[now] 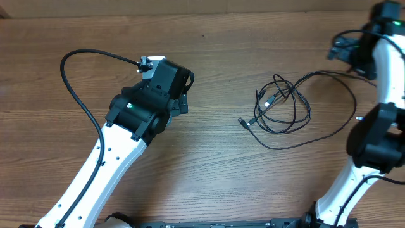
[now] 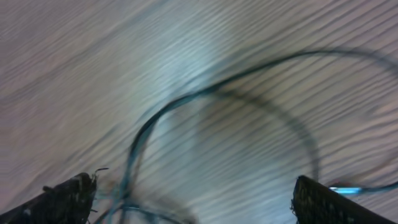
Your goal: Untangle cables
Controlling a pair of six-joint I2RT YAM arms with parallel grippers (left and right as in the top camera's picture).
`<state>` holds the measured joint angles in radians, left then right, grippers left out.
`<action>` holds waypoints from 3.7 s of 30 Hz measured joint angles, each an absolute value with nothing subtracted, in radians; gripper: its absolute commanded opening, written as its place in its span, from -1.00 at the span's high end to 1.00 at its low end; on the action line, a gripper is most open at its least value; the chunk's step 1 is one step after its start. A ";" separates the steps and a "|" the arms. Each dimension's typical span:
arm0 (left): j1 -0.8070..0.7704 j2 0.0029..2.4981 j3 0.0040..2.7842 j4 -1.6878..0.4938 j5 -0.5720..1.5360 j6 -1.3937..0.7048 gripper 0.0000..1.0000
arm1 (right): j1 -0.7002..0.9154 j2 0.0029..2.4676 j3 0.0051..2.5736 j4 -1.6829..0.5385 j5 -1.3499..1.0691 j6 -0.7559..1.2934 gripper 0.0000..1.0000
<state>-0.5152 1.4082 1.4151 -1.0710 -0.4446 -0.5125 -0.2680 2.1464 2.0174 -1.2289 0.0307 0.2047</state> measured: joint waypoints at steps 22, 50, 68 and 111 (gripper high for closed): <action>-0.515 1.408 1.414 -1.102 -0.445 -0.513 -1.00 | -0.080 2.146 1.786 -1.196 -0.155 0.384 -1.00; -0.515 1.453 1.412 -1.107 -0.445 -0.513 -0.99 | 0.063 2.011 1.831 -1.200 0.022 -0.312 -0.92; -0.515 1.454 1.412 -1.107 -0.445 -0.490 -0.99 | 0.081 2.011 1.723 -1.126 -0.030 -0.449 -0.81; -0.515 1.454 1.412 -1.111 -0.445 -0.489 -0.99 | 0.078 2.011 1.565 -0.978 -0.091 -0.415 0.92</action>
